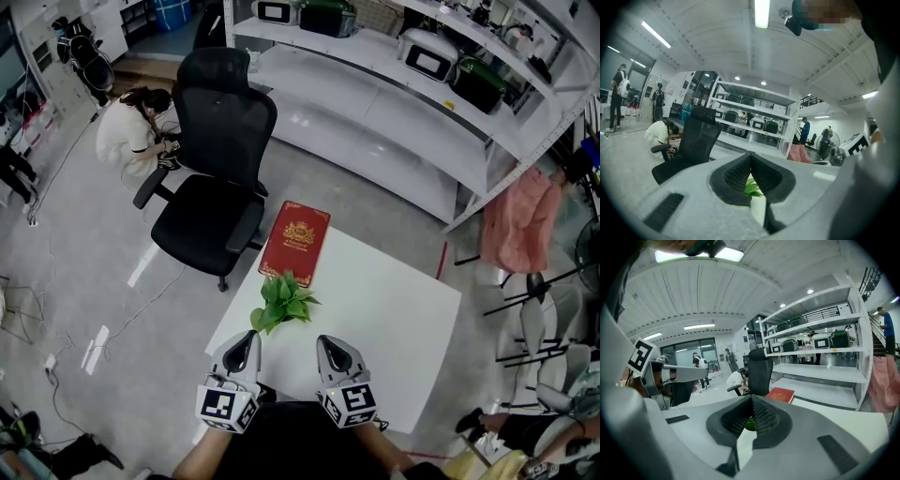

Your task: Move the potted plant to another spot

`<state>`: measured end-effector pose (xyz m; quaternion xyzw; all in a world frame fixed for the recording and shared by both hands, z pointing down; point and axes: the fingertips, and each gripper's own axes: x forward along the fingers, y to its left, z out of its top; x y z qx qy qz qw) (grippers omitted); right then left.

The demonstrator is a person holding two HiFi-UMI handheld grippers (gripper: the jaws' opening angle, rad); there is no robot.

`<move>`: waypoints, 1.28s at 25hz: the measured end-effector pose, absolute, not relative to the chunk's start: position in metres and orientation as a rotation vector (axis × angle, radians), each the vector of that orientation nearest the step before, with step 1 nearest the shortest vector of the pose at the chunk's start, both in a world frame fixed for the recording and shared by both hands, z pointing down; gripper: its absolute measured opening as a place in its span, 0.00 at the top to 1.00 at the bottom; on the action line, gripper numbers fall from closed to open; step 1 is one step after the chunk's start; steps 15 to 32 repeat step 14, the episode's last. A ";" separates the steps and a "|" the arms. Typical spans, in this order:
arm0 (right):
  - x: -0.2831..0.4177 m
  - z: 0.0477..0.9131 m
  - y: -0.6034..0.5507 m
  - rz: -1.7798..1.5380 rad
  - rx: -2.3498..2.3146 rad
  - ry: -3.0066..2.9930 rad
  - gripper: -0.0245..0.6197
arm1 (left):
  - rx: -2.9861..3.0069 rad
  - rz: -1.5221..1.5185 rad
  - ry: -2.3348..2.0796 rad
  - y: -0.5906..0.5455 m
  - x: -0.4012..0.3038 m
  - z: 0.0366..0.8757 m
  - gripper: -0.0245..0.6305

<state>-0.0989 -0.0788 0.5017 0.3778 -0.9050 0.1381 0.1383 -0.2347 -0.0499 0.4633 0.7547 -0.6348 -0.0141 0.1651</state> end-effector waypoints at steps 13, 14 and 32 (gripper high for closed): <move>-0.101 0.500 -0.078 0.400 1.116 -2.622 0.95 | 2.151 -0.034 -1.802 -0.046 -0.237 0.465 0.94; -0.101 0.499 -0.078 0.400 1.117 -2.623 0.95 | 2.153 -0.033 -1.801 -0.046 -0.237 0.465 0.94; -0.101 0.499 -0.078 0.400 1.117 -2.623 0.95 | 2.153 -0.033 -1.801 -0.046 -0.237 0.465 0.94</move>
